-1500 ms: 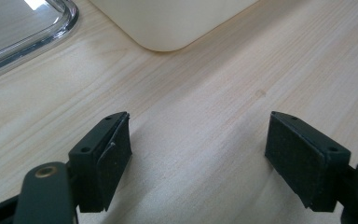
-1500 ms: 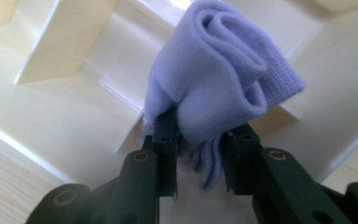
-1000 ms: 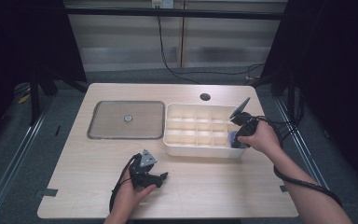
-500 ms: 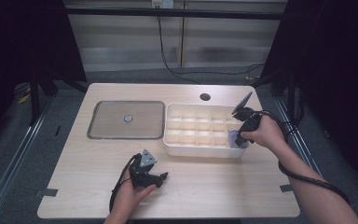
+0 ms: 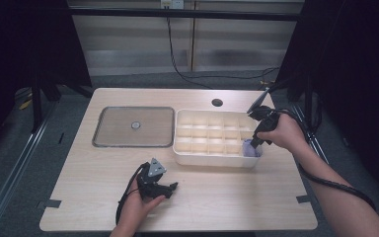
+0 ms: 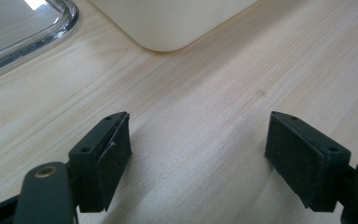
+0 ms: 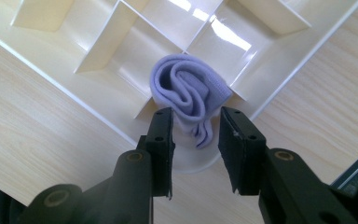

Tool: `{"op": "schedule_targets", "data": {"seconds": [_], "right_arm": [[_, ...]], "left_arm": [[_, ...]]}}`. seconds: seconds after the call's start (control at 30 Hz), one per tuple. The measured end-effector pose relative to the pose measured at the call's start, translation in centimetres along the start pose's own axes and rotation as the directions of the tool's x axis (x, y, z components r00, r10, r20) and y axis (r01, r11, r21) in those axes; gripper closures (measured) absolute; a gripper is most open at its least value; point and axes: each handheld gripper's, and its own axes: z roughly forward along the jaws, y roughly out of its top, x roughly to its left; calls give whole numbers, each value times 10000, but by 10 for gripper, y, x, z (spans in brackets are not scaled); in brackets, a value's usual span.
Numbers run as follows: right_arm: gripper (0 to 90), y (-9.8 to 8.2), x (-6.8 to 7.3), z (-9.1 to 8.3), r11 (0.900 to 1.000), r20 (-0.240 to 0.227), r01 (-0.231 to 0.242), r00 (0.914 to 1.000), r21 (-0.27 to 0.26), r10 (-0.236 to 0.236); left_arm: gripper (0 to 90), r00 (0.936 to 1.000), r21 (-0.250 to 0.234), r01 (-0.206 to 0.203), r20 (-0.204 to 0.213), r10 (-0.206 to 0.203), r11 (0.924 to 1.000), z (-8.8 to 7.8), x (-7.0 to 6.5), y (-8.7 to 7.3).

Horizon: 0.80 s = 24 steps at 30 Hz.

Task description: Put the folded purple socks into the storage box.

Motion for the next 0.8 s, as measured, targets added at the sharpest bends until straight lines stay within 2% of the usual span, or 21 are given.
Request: {"op": "schedule_targets", "data": {"seconds": [0.4,0.8], "right_arm": [[653,8,-7,-10,10000,-43,-69,10000,-61,68],[707,15,-4,-7,10000,-157,-10,9999,13,10]], "left_arm": [[219,10000,33,-6,8,6,10000,0,0,0],[218,10000,34,-5,0,5,10000,0,0,0]]}}
